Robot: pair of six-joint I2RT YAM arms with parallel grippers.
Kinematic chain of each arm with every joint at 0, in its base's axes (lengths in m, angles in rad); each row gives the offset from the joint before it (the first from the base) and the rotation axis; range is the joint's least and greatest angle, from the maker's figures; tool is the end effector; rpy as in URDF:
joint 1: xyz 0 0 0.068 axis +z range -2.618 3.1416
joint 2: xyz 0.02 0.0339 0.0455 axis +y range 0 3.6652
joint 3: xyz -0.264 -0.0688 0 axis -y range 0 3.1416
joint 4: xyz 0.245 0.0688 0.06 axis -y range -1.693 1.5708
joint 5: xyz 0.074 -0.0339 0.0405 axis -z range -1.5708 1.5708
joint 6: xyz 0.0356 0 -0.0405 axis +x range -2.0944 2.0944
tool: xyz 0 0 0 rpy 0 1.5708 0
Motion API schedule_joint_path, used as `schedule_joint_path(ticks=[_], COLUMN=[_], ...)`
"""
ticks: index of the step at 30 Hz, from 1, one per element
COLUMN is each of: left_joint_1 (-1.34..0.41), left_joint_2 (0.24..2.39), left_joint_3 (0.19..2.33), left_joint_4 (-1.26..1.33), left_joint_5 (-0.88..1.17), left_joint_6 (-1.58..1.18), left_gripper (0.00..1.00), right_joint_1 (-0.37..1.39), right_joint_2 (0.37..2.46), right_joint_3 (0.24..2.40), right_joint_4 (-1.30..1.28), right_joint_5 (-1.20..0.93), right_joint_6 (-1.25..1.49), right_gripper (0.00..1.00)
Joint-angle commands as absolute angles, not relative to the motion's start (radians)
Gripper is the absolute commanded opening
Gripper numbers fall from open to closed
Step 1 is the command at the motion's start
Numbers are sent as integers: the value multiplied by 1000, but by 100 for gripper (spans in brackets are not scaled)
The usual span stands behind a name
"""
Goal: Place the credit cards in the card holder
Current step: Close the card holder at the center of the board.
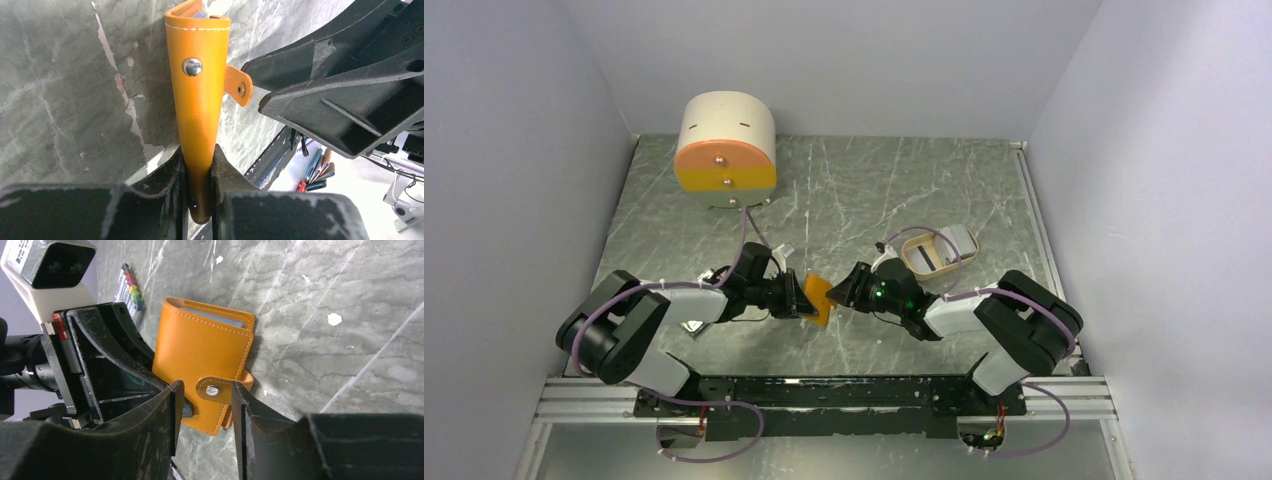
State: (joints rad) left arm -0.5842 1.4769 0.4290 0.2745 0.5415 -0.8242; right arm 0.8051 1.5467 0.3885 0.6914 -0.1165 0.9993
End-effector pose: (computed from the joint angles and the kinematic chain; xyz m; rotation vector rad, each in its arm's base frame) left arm 0.1937 -0.1501 0.1210 -0.0094 2.6043 -1.2527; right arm 0.1803 0.1935 0.1278 0.1391 2.2699 1.1805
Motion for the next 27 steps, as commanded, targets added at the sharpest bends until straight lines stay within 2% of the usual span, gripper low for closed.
schedule_joint_path(ticks=[1,5,9,12,22,27], left_joint_1=[-596,-597,-598,-599,-601,-601], left_joint_2=[1463,1454,1456,1460,1469,1471], left_joint_3=[439,438,433,436,437,436], left_joint_4=[252,249,255,256,262,270], left_joint_5=[531,531,535,535,538,541], left_joint_6=[-802,-804,-806,-807,-808,-811], left_gripper=[9,9,9,9,9,9], right_joint_1=[799,798,798,799,804,807], right_joint_2=[1551,1588,1604,1612,1650,1662], right_joint_3=[406,405,392,392,390,395], right_joint_4=[669,686,748,765,845,819], right_joint_5=[-85,-95,-124,-142,-222,-232], right_joint_6=[1021,1038,1042,1049,1055,1042], right_gripper=[45,45,35,31,29,36])
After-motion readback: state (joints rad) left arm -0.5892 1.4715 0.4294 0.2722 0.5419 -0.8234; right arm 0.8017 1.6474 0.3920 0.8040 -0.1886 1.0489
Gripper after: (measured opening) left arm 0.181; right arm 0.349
